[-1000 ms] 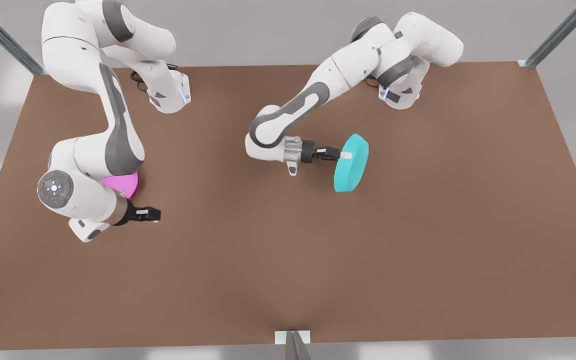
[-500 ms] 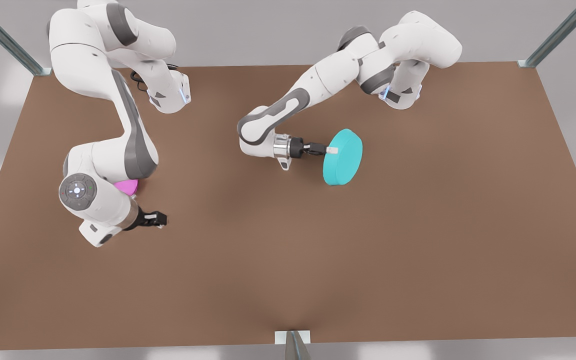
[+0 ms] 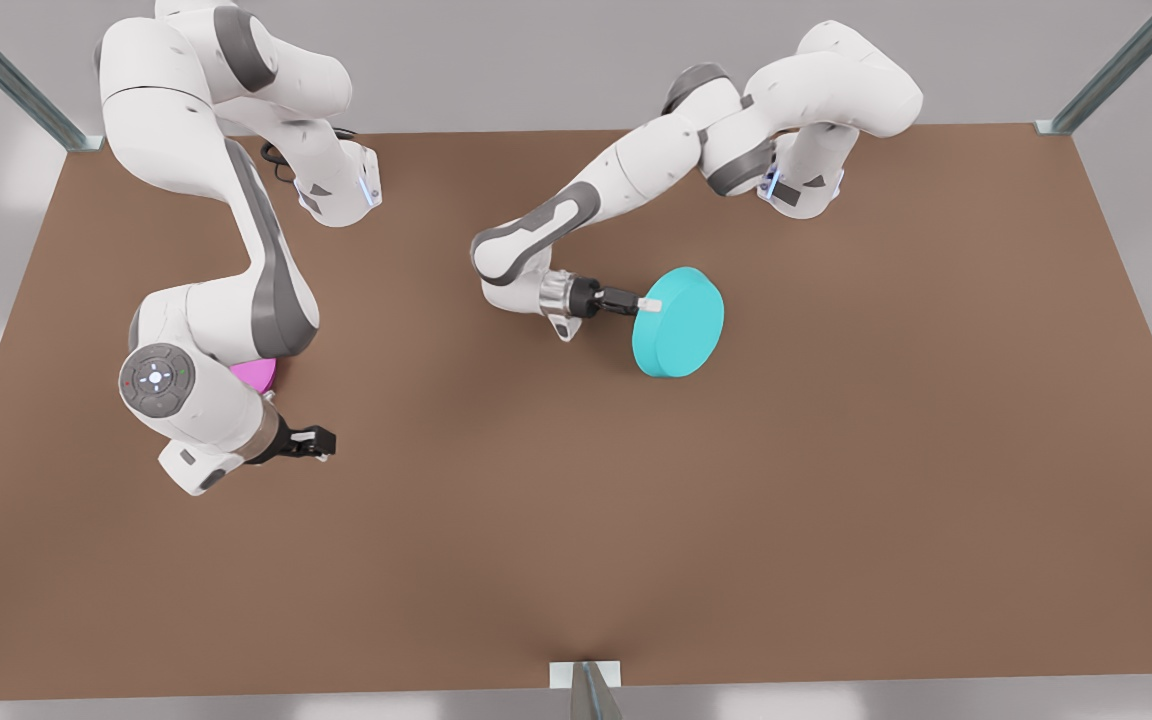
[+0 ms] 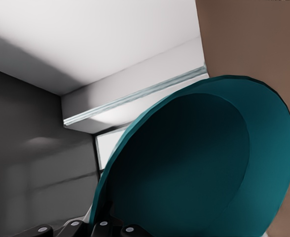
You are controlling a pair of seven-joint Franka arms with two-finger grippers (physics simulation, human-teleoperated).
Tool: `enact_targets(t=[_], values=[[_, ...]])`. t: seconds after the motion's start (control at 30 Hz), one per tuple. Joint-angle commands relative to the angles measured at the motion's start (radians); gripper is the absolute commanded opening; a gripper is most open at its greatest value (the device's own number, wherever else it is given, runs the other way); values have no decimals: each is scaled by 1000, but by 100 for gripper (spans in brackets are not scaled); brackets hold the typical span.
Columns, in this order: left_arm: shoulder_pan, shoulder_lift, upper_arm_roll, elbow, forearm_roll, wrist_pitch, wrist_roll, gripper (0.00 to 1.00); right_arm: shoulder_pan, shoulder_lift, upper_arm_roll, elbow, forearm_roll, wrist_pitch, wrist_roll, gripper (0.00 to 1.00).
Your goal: Flip the blue plate over with the left arm, and stack the pink plate on top of the blue plate with the right arm
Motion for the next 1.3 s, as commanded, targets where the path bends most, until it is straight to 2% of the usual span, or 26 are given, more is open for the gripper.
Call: enact_targets(t=[0.0,0.37,0.4,0.43,0.47,0.53,1.03,1.27], values=[[-4,4,0,0,-3,0,-2,21,-1,0,2,0,0,1,0,100],[-27,41,3,22,0,5,-1,21,1,0,0,-2,0,1,-3,100],[-27,41,3,26,0,5,-1,27,-1,0,0,-2,1,-1,-9,100],[-28,44,3,42,-1,7,-1,47,1,0,0,-2,1,-1,-9,100],[-30,47,3,42,-1,10,-1,56,1,0,2,-2,1,-1,-9,100],[-31,49,3,43,-1,8,-1,60,1,0,2,-3,1,-1,-11,100],[-88,92,2,124,-3,-7,-1,60,3,0,0,-8,1,-1,-12,100],[-107,101,-56,184,-39,-7,-1,60,1,2,2,-8,1,-1,-12,100]])
